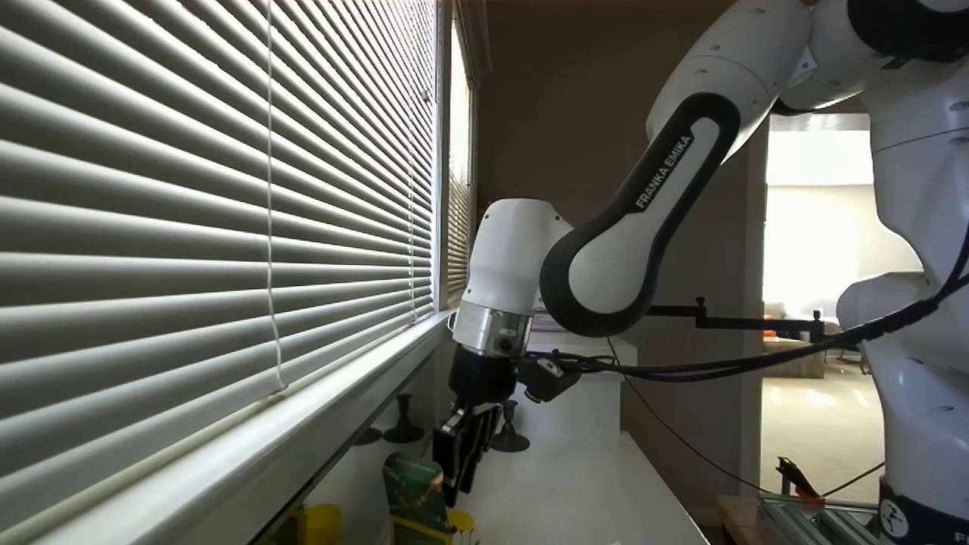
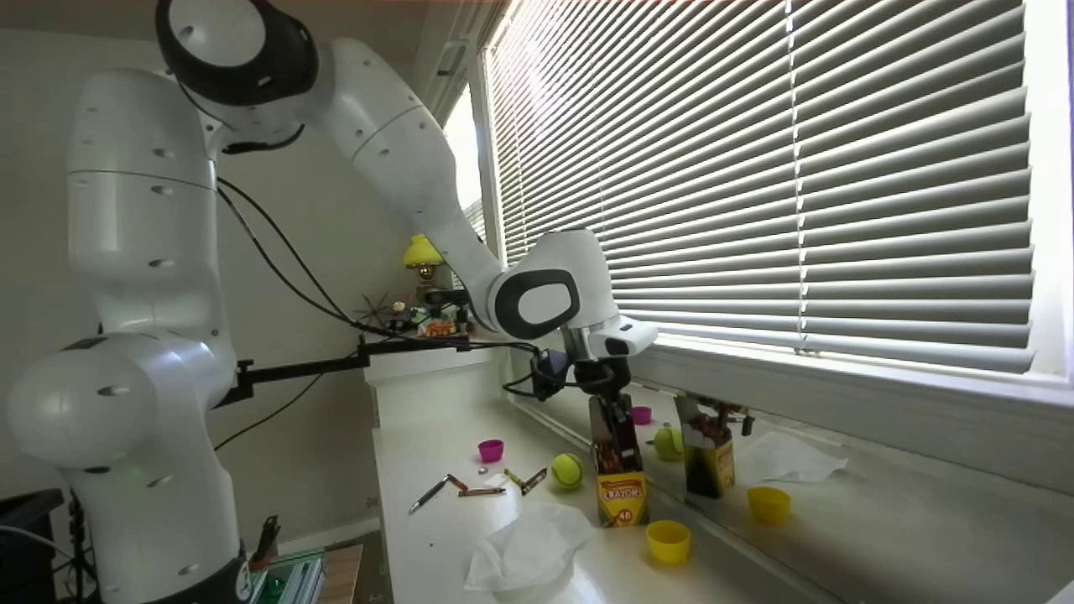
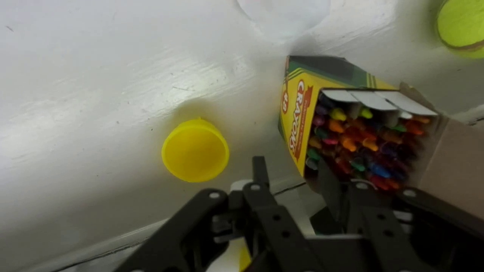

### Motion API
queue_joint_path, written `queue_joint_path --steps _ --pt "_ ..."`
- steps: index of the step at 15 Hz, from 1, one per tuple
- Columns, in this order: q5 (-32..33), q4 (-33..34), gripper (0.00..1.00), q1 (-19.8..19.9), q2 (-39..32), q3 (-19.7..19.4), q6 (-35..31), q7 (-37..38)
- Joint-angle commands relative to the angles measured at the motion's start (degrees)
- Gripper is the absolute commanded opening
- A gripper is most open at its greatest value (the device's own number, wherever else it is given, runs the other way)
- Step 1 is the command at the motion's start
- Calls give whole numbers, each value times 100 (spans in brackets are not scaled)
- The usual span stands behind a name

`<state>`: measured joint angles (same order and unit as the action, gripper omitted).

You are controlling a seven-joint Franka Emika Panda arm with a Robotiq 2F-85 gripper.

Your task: Take one crayon out of the box and put it on the countertop.

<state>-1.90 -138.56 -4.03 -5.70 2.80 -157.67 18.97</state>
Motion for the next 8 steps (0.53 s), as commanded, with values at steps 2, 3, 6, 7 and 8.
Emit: queue_joint_path --steps 2,3,6,7,8 --pt "178 133 36 -126 -125 -45 -29 282" --pt "182 130 35 -138 -125 -45 -35 290" --pt "185 143 14 -162 -145 -47 -32 301" --pt "200 147 9 -166 -153 -53 -29 315" --pt "188 152 9 -166 -162 -52 -31 311"
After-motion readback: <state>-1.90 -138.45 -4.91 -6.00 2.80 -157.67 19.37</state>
